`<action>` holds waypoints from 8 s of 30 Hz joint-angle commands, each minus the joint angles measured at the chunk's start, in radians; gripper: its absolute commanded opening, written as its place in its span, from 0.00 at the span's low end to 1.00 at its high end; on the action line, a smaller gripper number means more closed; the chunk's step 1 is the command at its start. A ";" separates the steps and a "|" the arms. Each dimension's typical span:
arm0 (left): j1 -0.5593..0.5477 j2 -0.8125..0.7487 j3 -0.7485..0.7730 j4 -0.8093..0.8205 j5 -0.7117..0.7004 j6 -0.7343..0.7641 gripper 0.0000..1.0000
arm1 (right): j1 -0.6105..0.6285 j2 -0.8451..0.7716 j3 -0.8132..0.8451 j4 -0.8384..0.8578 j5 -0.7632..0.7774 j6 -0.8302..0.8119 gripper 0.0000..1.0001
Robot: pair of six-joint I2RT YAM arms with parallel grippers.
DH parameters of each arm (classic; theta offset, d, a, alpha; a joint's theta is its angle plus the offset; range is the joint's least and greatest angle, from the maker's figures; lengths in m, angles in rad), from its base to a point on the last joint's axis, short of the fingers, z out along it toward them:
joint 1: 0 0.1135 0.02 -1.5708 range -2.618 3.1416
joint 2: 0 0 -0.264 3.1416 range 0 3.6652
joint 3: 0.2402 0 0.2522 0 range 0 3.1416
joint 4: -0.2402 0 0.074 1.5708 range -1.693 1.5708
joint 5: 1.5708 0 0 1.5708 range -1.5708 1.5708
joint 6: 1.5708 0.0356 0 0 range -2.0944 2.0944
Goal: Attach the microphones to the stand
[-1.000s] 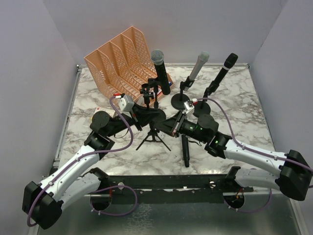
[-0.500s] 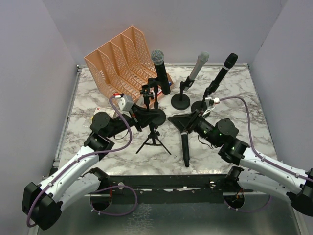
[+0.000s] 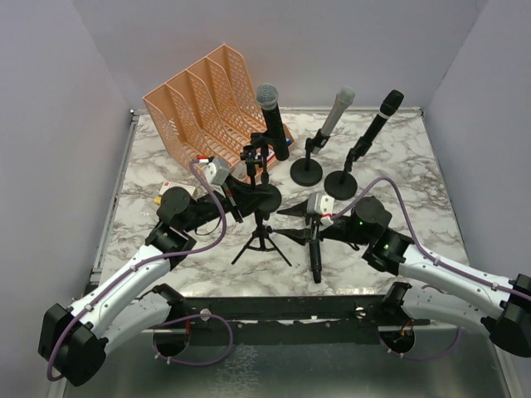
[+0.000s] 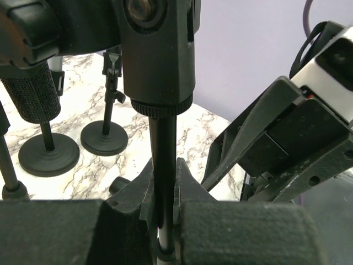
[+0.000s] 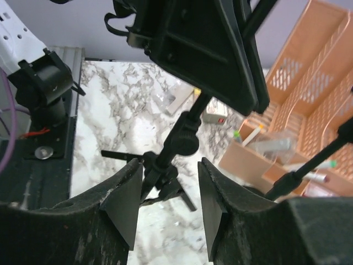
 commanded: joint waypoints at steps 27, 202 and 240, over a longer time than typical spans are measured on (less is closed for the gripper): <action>-0.005 -0.008 0.038 0.040 0.085 -0.030 0.00 | 0.046 0.137 0.058 0.068 -0.041 -0.328 0.39; -0.005 -0.045 0.060 0.068 -0.008 0.056 0.00 | 0.084 0.167 0.106 0.104 0.142 0.091 0.17; -0.017 -0.044 -0.137 0.172 -0.161 0.277 0.00 | 0.074 0.073 0.206 -0.436 1.042 0.883 0.56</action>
